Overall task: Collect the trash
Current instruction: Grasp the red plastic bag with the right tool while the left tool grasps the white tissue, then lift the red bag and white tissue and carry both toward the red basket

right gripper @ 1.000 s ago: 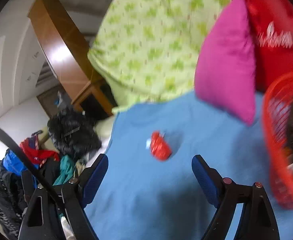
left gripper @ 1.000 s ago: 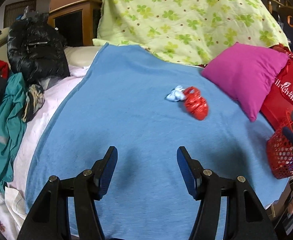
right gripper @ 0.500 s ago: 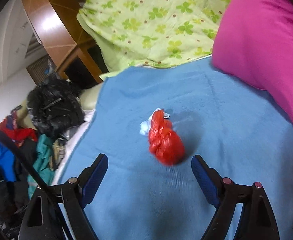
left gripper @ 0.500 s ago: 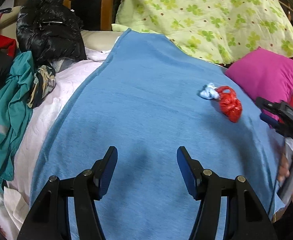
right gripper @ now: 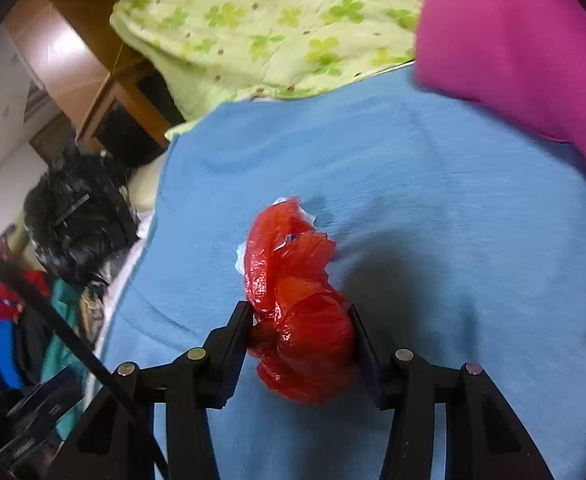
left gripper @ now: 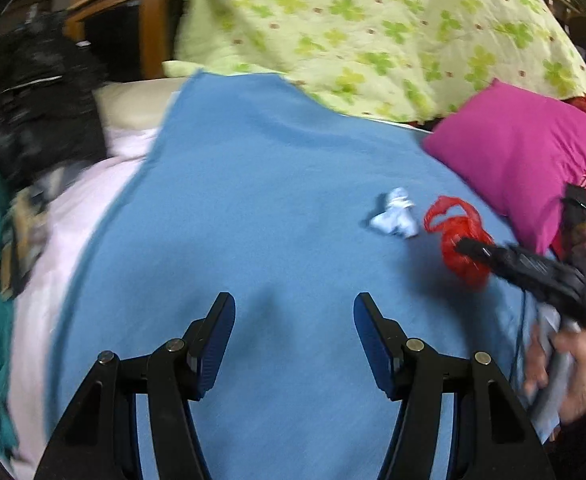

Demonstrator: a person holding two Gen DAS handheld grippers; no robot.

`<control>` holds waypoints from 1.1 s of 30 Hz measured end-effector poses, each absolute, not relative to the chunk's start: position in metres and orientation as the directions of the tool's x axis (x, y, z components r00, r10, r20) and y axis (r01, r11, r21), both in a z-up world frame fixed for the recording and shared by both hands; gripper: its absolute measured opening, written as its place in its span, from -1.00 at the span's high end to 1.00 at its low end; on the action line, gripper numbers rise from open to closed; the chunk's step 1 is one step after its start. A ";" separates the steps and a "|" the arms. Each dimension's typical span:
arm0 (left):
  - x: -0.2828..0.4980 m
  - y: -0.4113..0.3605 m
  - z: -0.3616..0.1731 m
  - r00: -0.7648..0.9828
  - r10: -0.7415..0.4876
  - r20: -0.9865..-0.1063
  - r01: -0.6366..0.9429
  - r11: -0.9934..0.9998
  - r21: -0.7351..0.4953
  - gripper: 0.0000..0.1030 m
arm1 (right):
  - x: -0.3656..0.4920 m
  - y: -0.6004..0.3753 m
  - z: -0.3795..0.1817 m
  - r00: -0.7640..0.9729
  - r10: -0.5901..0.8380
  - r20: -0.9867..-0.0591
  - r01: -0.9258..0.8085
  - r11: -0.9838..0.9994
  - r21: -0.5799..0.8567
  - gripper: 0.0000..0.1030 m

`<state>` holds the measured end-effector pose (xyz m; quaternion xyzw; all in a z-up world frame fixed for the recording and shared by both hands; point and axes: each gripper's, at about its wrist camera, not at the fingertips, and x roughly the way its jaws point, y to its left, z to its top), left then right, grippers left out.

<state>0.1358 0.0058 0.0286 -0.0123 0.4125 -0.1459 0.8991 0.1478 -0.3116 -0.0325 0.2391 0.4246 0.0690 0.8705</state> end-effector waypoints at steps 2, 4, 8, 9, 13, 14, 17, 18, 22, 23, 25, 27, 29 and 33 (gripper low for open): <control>0.156 -0.016 0.027 0.595 -0.310 -0.741 0.291 0.943 -0.162 -0.22 | 0.128 -0.323 -0.022 0.640 0.317 -0.700 0.101 0.869 0.485 -0.01; 0.176 -0.041 0.021 0.562 -0.349 -0.750 0.331 0.926 -0.183 -0.22 | 0.105 -0.336 -0.011 0.641 0.318 -0.699 0.127 0.854 0.504 -0.01; 0.214 -0.089 0.008 0.500 -0.385 -0.776 0.377 0.903 -0.205 -0.22 | 0.060 -0.347 0.000 0.641 0.315 -0.700 0.146 0.846 0.513 -0.01; 0.223 -0.099 0.004 0.490 -0.383 -0.784 0.377 0.903 -0.205 -0.22 | 0.046 -0.350 0.001 0.645 0.314 -0.697 0.144 0.846 0.514 -0.01; 0.254 -0.129 -0.012 0.450 -0.370 -0.813 0.365 0.907 -0.211 -0.22 | 0.026 -0.357 -0.001 0.642 0.310 -0.701 0.140 0.852 0.504 -0.01; 0.260 -0.135 -0.018 0.435 -0.365 -0.823 0.360 0.908 -0.213 -0.22 | 0.027 -0.358 -0.002 0.640 0.317 -0.700 0.136 0.850 0.509 -0.01; 0.276 -0.140 -0.032 0.408 -0.359 -0.839 0.322 0.917 -0.236 -0.11 | 0.030 -0.362 -0.003 0.636 0.310 -0.707 0.120 0.865 0.487 -0.01; 0.279 -0.139 -0.034 0.409 -0.357 -0.840 0.305 0.921 -0.243 0.26 | 0.029 -0.363 -0.003 0.635 0.309 -0.708 0.118 0.867 0.484 -0.01; 0.274 -0.127 -0.029 0.405 -0.394 -0.825 0.267 0.914 -0.306 0.68 | 0.030 -0.364 0.001 0.643 0.320 -0.696 0.101 0.865 0.491 -0.01; 0.269 -0.126 -0.025 0.416 -0.391 -0.821 0.272 0.915 -0.297 0.69 | 0.030 -0.364 0.003 0.647 0.316 -0.695 0.098 0.869 0.486 -0.01; 0.254 -0.123 -0.015 0.449 -0.369 -0.814 0.295 0.921 -0.255 0.70 | 0.028 -0.363 0.007 0.654 0.316 -0.687 0.092 0.868 0.487 -0.01; 0.239 -0.117 -0.005 0.468 -0.375 -0.800 0.308 0.918 -0.250 0.71 | 0.025 -0.361 0.011 0.663 0.318 -0.678 0.088 0.866 0.492 -0.01; 0.225 -0.111 0.004 0.476 -0.374 -0.796 0.323 0.916 -0.238 0.71 | 0.022 -0.357 0.015 0.668 0.318 -0.673 0.081 0.868 0.490 -0.01; 0.187 -0.092 0.017 0.492 -0.378 -0.784 0.342 0.912 -0.225 0.71 | 0.014 -0.348 0.020 0.670 0.326 -0.667 0.057 0.873 0.485 -0.01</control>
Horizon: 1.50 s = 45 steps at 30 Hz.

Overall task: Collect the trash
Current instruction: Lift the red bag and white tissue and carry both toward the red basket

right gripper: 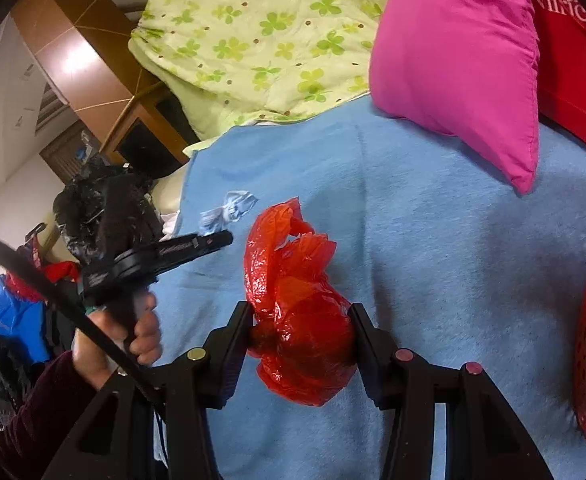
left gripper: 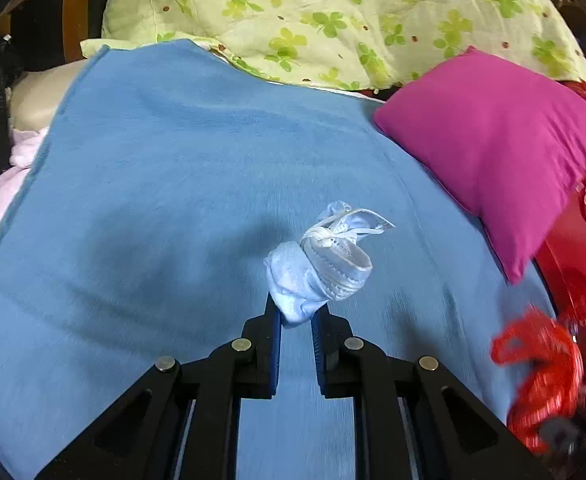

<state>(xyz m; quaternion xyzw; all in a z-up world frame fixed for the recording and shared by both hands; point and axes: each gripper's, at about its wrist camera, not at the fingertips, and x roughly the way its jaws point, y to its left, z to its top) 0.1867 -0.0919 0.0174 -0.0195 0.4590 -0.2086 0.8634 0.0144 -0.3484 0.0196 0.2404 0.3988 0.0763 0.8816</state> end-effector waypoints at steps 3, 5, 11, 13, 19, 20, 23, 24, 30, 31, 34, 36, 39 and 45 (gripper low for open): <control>0.158 -0.081 0.022 0.500 -0.347 -0.794 0.319 0.925 -0.204 0.71 | 0.012 -0.343 0.024 0.675 0.315 -0.667 0.039 0.888 0.459 -0.01; 0.137 -0.075 0.026 0.523 -0.302 -0.797 0.288 0.943 -0.168 0.71 | 0.012 -0.342 0.027 0.681 0.313 -0.661 0.031 0.890 0.454 -0.01; 0.073 -0.072 0.051 0.618 -0.234 -0.751 0.244 0.965 -0.100 0.71 | -0.005 -0.336 0.043 0.725 0.314 -0.613 -0.006 0.893 0.450 -0.01; 0.059 -0.078 0.062 0.646 -0.225 -0.729 0.250 0.965 -0.077 0.71 | -0.014 -0.334 0.052 0.746 0.313 -0.588 -0.028 0.897 0.442 -0.01; 0.008 -0.090 0.100 0.723 -0.205 -0.659 0.275 0.962 0.002 0.71 | -0.054 -0.335 0.081 0.812 0.326 -0.484 -0.096 0.893 0.440 -0.01; -0.001 -0.089 0.107 0.733 -0.206 -0.648 0.278 0.961 0.008 0.71 | -0.061 -0.336 0.083 0.819 0.328 -0.470 -0.103 0.891 0.442 -0.01; -0.022 -0.091 0.124 0.761 -0.212 -0.613 0.286 0.958 0.024 0.71 | -0.089 -0.337 0.092 0.846 0.300 -0.441 -0.101 0.902 0.419 -0.01; -0.029 -0.093 0.129 0.768 -0.213 -0.604 0.289 0.957 0.030 0.71 | -0.098 -0.338 0.095 0.854 0.289 -0.433 -0.098 0.907 0.410 -0.01; -0.055 -0.104 0.152 0.784 -0.244 -0.570 0.321 0.947 0.036 0.71 | -0.143 -0.349 0.111 0.901 0.246 -0.358 -0.098 0.918 0.384 -0.01; -0.059 -0.106 0.154 0.786 -0.248 -0.567 0.325 0.945 0.037 0.71 | -0.148 -0.352 0.114 0.907 0.242 -0.345 -0.100 0.919 0.382 -0.01; -0.065 -0.115 0.159 0.787 -0.262 -0.558 0.339 0.940 0.037 0.71 | -0.156 -0.362 0.119 0.919 0.239 -0.315 -0.101 0.912 0.397 -0.01; -0.067 -0.120 0.161 0.788 -0.269 -0.554 0.347 0.937 0.038 0.71 | -0.158 -0.369 0.120 0.923 0.234 -0.306 -0.095 0.908 0.408 -0.01; -0.070 -0.130 0.160 0.783 -0.280 -0.555 0.361 0.932 0.039 0.71 | -0.161 -0.375 0.120 0.926 0.225 -0.303 -0.086 0.907 0.411 -0.01; -0.072 -0.149 0.156 0.772 -0.290 -0.565 0.384 0.922 0.052 0.70 | -0.168 -0.385 0.123 0.934 0.216 -0.283 -0.087 0.909 0.407 -0.01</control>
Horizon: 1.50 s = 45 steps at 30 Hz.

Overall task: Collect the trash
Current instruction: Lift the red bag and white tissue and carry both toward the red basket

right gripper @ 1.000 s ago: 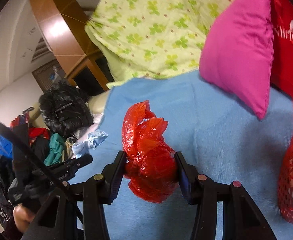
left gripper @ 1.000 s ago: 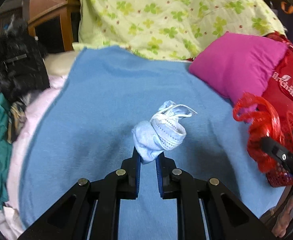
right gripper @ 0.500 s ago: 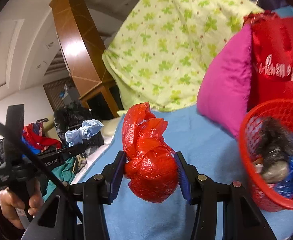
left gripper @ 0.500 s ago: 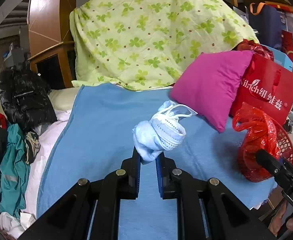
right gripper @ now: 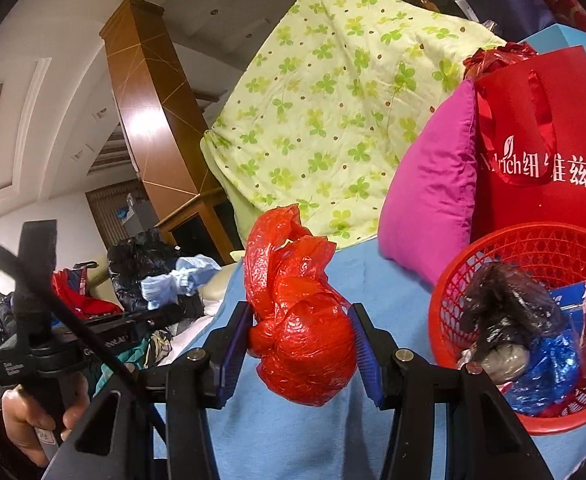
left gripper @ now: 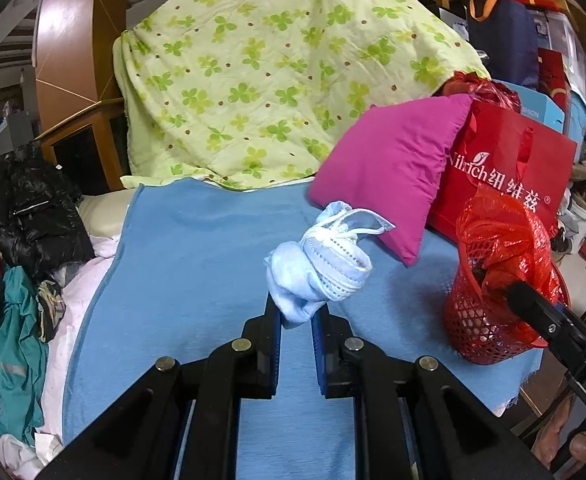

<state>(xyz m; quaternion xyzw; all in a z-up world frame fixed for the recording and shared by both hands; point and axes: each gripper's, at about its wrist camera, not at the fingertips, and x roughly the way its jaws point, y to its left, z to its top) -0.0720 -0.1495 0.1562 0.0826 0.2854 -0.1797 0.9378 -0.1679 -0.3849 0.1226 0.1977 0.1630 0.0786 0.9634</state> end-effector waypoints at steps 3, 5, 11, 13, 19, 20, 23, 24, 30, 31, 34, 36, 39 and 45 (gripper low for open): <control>-0.072 -0.157 0.155 0.767 -0.294 -0.570 0.392 0.918 0.055 0.71 | -0.171 -0.391 0.124 0.938 0.213 -0.273 -0.086 0.907 0.412 -0.01; -0.072 -0.160 0.155 0.765 -0.297 -0.571 0.397 0.916 0.056 0.70 | -0.173 -0.396 0.124 0.940 0.213 -0.266 -0.085 0.903 0.421 -0.01; -0.075 -0.172 0.156 0.759 -0.306 -0.574 0.414 0.908 0.063 0.70 | -0.181 -0.408 0.125 0.947 0.199 -0.251 -0.074 0.899 0.432 -0.01; -0.076 -0.174 0.157 0.757 -0.311 -0.574 0.420 0.906 0.064 0.70 | -0.183 -0.411 0.125 0.950 0.191 -0.249 -0.067 0.899 0.433 -0.01; -0.079 -0.182 0.161 0.755 -0.321 -0.572 0.432 0.899 0.066 0.70 | -0.191 -0.423 0.126 0.956 0.175 -0.234 -0.054 0.893 0.446 -0.01; -0.079 -0.183 0.161 0.755 -0.321 -0.572 0.434 0.898 0.068 0.70 | -0.193 -0.425 0.126 0.957 0.171 -0.232 -0.051 0.893 0.448 -0.01; -0.082 -0.188 0.162 0.753 -0.326 -0.571 0.443 0.893 0.075 0.70 | -0.195 -0.428 0.126 0.959 0.169 -0.226 -0.050 0.891 0.452 -0.01; -0.083 -0.190 0.162 0.752 -0.327 -0.572 0.446 0.892 0.077 0.70 | -0.198 -0.428 0.126 0.960 0.167 -0.224 -0.049 0.891 0.452 -0.01; -0.087 -0.198 0.163 0.750 -0.335 -0.570 0.458 0.885 0.082 0.70 | -0.204 -0.432 0.127 0.964 0.158 -0.214 -0.044 0.889 0.456 -0.01; -0.087 -0.200 0.164 0.750 -0.336 -0.570 0.460 0.884 0.083 0.70 | -0.207 -0.431 0.127 0.965 0.155 -0.211 -0.043 0.888 0.458 -0.01; -0.088 -0.203 0.165 0.748 -0.342 -0.568 0.467 0.880 0.085 0.70 | -0.211 -0.433 0.128 0.967 0.148 -0.207 -0.037 0.887 0.461 -0.01; -0.089 -0.206 0.166 0.747 -0.348 -0.567 0.473 0.877 0.086 0.70 | -0.214 -0.435 0.128 0.968 0.145 -0.204 -0.035 0.884 0.466 -0.01; -0.092 -0.210 0.168 0.745 -0.357 -0.564 0.483 0.872 0.085 0.70 | -0.218 -0.435 0.128 0.970 0.139 -0.200 -0.030 0.883 0.468 -0.02; -0.094 -0.220 0.171 0.739 -0.371 -0.563 0.499 0.862 0.087 0.70 | -0.225 -0.437 0.129 0.973 0.127 -0.190 -0.022 0.880 0.475 -0.02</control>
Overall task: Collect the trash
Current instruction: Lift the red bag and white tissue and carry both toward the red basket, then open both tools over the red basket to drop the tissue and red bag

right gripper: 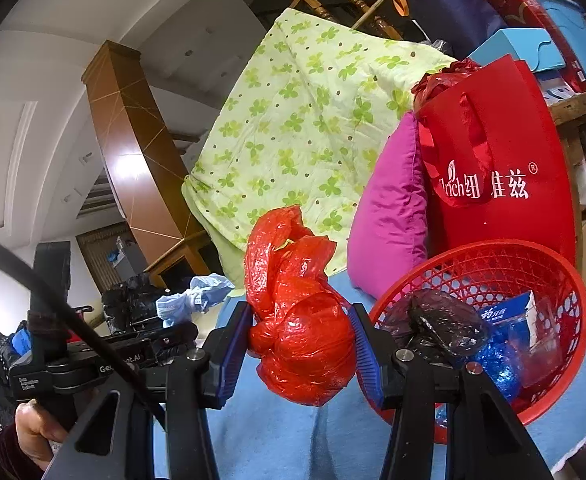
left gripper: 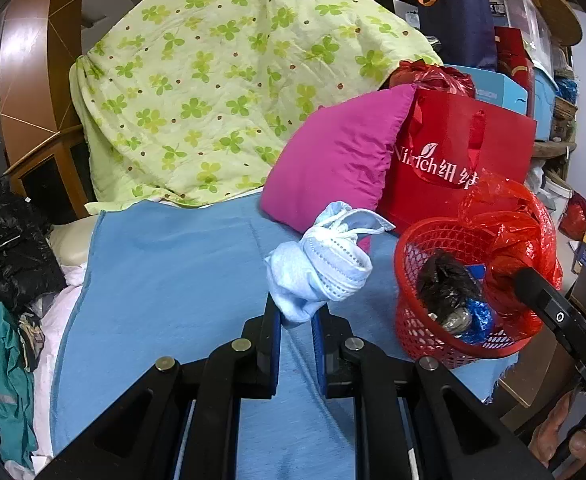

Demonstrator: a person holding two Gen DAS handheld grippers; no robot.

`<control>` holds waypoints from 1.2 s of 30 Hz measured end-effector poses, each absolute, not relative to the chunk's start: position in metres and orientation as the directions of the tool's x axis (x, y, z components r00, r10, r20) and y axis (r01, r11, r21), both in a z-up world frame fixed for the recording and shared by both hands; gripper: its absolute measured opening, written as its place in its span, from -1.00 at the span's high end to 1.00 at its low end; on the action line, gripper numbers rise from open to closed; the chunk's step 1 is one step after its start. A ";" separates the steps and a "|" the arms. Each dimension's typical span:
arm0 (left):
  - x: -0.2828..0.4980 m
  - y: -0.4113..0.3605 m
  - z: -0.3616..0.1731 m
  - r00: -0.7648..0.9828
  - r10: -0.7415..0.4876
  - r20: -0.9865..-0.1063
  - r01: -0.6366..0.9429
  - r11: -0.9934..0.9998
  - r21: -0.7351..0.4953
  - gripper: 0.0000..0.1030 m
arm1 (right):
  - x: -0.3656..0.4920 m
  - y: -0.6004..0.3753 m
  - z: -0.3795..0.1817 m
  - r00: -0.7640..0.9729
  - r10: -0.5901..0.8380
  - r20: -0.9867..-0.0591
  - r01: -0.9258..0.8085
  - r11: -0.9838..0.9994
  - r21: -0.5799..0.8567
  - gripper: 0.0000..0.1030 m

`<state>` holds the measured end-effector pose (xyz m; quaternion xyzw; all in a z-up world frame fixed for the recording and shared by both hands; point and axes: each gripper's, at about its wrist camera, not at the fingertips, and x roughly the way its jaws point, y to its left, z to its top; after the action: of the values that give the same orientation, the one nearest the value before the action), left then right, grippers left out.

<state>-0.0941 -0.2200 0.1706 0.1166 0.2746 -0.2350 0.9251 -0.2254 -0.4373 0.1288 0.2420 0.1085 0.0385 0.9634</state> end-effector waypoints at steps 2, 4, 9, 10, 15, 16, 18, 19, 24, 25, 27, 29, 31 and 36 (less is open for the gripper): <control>-0.095 -0.223 0.171 0.739 -0.372 -0.561 0.501 0.861 0.090 0.70 | -0.228 -0.439 0.129 0.975 0.121 -0.186 -0.018 0.877 0.481 -0.02; -0.095 -0.225 0.172 0.738 -0.376 -0.560 0.506 0.858 0.090 0.70 | -0.230 -0.441 0.130 0.976 0.119 -0.181 -0.016 0.873 0.488 -0.02; -0.098 -0.233 0.174 0.736 -0.386 -0.556 0.517 0.851 0.095 0.70 | -0.236 -0.446 0.130 0.980 0.105 -0.170 -0.006 0.866 0.500 -0.02; -0.098 -0.234 0.175 0.735 -0.387 -0.556 0.519 0.850 0.094 0.70 | -0.238 -0.446 0.130 0.980 0.102 -0.169 -0.004 0.865 0.501 -0.02; -0.100 -0.241 0.176 0.729 -0.398 -0.557 0.531 0.842 0.094 0.70 | -0.243 -0.452 0.132 0.983 0.088 -0.158 0.006 0.858 0.514 -0.02; -0.100 -0.243 0.176 0.726 -0.401 -0.558 0.534 0.841 0.091 0.70 | -0.244 -0.454 0.132 0.984 0.084 -0.156 0.008 0.857 0.516 -0.02; -0.100 -0.246 0.177 0.723 -0.406 -0.558 0.539 0.837 0.090 0.70 | -0.247 -0.458 0.133 0.986 0.075 -0.150 0.014 0.854 0.520 -0.02; -0.101 -0.248 0.177 0.721 -0.410 -0.558 0.543 0.835 0.089 0.70 | -0.247 -0.460 0.133 0.986 0.071 -0.149 0.017 0.853 0.521 -0.02; -0.105 -0.260 0.180 0.706 -0.439 -0.556 0.570 0.818 0.079 0.70 | -0.254 -0.473 0.132 0.990 0.049 -0.134 0.033 0.832 0.553 -0.02; -0.106 -0.261 0.181 0.701 -0.448 -0.556 0.578 0.813 0.073 0.70 | -0.255 -0.475 0.132 0.990 0.043 -0.132 0.039 0.830 0.556 -0.02; -0.108 -0.267 0.182 0.683 -0.475 -0.555 0.601 0.797 0.058 0.70 | -0.257 -0.480 0.133 0.992 0.026 -0.127 0.050 0.825 0.563 -0.03; -0.109 -0.274 0.184 0.674 -0.489 -0.553 0.616 0.786 0.057 0.70 | -0.260 -0.484 0.133 0.992 0.013 -0.123 0.060 0.819 0.571 -0.03; -0.111 -0.282 0.184 0.655 -0.514 -0.554 0.639 0.768 0.043 0.70 | -0.262 -0.489 0.132 0.993 -0.002 -0.119 0.072 0.809 0.583 -0.03; -0.112 -0.304 0.180 0.604 -0.566 -0.561 0.690 0.723 0.015 0.70 | -0.265 -0.505 0.127 0.992 -0.046 -0.116 0.109 0.771 0.628 -0.05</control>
<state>-0.1120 -0.3040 0.1805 0.1156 0.2699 -0.3536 0.8881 -0.2653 -0.5055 0.1273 0.3359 0.0471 -0.0413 0.9398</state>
